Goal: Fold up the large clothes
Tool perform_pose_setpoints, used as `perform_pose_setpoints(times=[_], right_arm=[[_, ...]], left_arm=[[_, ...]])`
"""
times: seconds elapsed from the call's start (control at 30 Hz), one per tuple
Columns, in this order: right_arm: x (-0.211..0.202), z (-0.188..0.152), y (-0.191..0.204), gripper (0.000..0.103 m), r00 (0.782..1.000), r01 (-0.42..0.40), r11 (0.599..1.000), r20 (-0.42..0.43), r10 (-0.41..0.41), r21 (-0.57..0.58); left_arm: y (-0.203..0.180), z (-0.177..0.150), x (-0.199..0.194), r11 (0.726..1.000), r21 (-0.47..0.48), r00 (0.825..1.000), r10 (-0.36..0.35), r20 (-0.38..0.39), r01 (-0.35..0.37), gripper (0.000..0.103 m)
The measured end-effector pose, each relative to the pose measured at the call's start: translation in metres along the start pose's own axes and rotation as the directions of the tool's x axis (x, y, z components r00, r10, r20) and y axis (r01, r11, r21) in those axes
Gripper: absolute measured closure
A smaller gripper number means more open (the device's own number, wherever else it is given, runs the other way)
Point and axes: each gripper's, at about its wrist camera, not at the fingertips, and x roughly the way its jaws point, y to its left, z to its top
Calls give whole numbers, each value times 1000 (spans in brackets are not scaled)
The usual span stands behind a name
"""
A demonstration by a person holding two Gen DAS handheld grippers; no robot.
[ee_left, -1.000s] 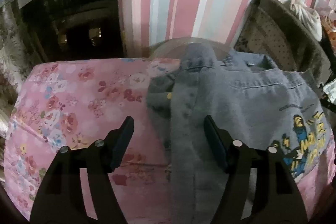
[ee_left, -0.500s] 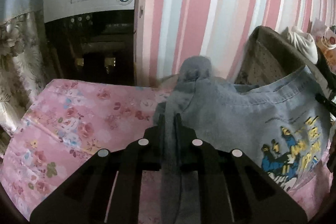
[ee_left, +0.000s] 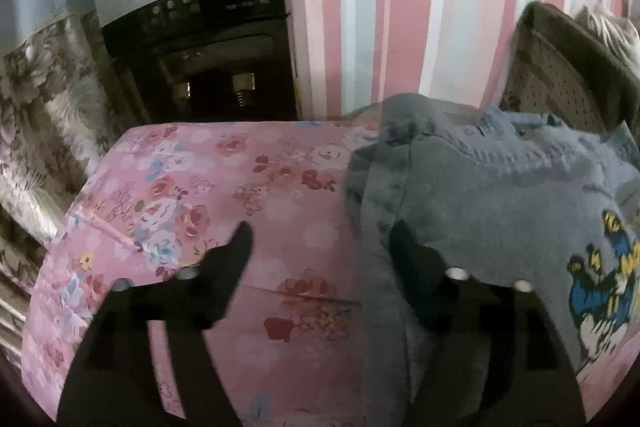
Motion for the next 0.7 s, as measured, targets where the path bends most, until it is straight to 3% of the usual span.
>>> perform_pose_setpoints(times=[0.03,0.1,0.17,0.3,0.43,0.53,0.7], right_arm=[[-4,1,6,57,1000,1,1000,9,-1,-27],[-12,1,23,38,999,19,995,36,-16,-98],[-18,-1,43,35,997,49,983,69,-38,-176],[-30,-10,77,17,993,86,948,98,-58,-306],[-37,-22,98,16,991,129,913,92,-102,-387],[-45,-34,94,16,979,194,894,132,-152,-404],[-59,-49,69,9,968,240,916,146,-203,-322]], left_arm=[[2,3,-1,1000,-4,1000,-3,3,3,19],[1,6,-8,1000,-3,1000,-3,16,3,10],[-3,10,-19,1000,6,999,0,38,0,3],[-24,16,-41,998,41,997,-50,58,48,3],[-62,15,-60,989,109,993,-108,47,102,3],[-88,10,-72,979,133,986,-163,31,157,3],[-129,-3,-83,966,155,976,-216,28,209,3]])
